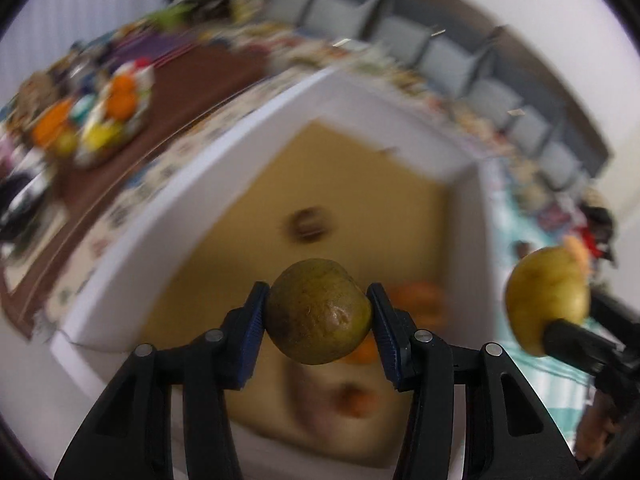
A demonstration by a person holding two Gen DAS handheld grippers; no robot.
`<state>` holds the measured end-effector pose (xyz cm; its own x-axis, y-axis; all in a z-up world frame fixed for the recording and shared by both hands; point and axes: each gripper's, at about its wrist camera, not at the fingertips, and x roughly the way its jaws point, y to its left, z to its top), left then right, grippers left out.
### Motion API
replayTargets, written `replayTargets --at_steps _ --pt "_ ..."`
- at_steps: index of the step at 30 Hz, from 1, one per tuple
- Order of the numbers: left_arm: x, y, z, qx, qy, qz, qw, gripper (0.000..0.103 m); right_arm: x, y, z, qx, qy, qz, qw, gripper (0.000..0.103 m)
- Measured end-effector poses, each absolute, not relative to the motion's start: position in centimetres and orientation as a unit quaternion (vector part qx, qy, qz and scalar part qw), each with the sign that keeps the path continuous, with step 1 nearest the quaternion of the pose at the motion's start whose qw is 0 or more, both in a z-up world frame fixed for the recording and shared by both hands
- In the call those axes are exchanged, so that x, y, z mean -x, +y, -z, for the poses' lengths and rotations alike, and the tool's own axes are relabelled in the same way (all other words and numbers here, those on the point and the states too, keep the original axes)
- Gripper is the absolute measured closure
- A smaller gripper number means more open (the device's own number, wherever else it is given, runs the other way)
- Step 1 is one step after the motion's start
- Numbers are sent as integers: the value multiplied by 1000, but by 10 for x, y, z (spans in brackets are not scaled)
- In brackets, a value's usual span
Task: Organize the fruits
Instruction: 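Carry both fruits over the white box and open both tools to drop them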
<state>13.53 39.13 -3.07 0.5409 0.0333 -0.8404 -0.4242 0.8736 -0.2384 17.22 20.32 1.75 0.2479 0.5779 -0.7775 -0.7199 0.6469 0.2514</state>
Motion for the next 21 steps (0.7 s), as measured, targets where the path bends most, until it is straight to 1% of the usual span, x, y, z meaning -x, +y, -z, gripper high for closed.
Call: replayTargets --at_steps 1,4,7,8,9,10,11,12,13,14,16,17,18,19,21 --pt "-136 403 46 216 478 -147 839 52 -175 224 -6 103 461 -413 779 34" --pt "-134 415 68 222 504 -164 818 51 -181 266 25 161 477 -403 764 34" --pt "-131 416 75 226 509 -172 812 51 -189 281 50 196 486 -387 759 34" --pt "-128 416 74 225 505 -173 815 48 -192 285 56 199 490 -382 758 34" --pt "-127 417 72 222 500 -174 819 42 -195 288 61 199 495 -377 758 33" --pt "-125 416 69 218 495 -176 822 30 -198 287 59 190 490 -376 763 32" --pt "-125 415 64 216 489 -180 826 27 -199 281 52 178 480 -378 771 24" --pt "-123 417 56 214 479 -183 832 27 -199 275 41 163 468 -378 782 18" --pt "-120 416 45 213 462 -183 841 27 -198 268 27 147 455 -379 793 10" --pt "-117 415 37 211 448 -184 849 27 -197 256 9 128 435 -378 807 8" --pt "-109 408 9 206 407 -184 870 25 -194 241 -19 110 403 -372 829 7" --pt "-107 404 -3 203 389 -182 880 24 -191 223 -40 100 379 -367 844 4" --pt "-103 392 -21 196 364 -177 893 20 -188 210 -51 95 363 -363 853 2" --pt "-100 381 -33 190 347 -169 903 19 -183 189 -63 89 342 -357 865 0" --pt "-96 352 -53 178 323 -144 918 19 -174 156 -74 85 318 -340 881 0"
